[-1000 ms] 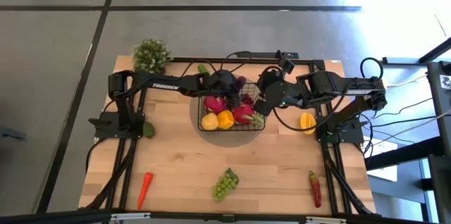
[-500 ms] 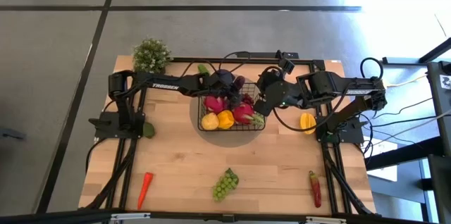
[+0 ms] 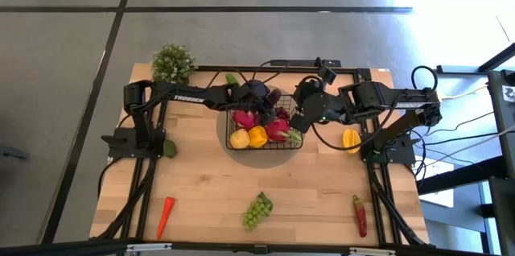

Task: Build produce basket
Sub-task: Put the purple eggplant into the black wire basket, then put the orange carrot into the black wire basket

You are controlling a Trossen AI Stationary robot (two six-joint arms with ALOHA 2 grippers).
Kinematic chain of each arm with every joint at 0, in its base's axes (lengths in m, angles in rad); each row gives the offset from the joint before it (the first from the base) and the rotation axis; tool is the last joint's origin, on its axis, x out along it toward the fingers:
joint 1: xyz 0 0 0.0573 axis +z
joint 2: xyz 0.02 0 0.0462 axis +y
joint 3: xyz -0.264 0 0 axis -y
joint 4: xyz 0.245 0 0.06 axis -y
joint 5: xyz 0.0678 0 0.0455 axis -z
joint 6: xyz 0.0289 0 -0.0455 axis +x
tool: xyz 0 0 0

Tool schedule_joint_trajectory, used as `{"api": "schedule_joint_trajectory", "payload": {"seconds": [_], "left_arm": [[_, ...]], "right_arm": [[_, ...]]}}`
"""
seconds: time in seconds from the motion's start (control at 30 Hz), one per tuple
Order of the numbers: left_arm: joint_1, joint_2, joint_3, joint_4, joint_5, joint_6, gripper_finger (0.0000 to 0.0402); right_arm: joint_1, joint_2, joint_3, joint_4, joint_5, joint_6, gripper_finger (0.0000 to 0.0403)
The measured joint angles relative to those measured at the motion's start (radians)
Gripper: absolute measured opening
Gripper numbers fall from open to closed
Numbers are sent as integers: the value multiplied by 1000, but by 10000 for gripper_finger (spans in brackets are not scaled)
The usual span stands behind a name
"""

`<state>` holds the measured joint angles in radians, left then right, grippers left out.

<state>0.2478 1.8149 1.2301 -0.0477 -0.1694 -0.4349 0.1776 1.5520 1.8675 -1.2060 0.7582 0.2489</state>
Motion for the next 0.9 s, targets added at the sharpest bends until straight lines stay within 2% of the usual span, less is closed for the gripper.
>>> {"api": "schedule_joint_trajectory", "payload": {"seconds": [0.2,0.53,0.9], "left_arm": [[1,-1,1,-38,-2,0,162],[-8,-38,1,-46,1,0,161],[-14,-168,0,-77,6,56,161]], "right_arm": [[0,0,0,0,0,0,122],[0,0,0,0,-2,3,122],[0,0,0,-4,-11,-2,122]]}}
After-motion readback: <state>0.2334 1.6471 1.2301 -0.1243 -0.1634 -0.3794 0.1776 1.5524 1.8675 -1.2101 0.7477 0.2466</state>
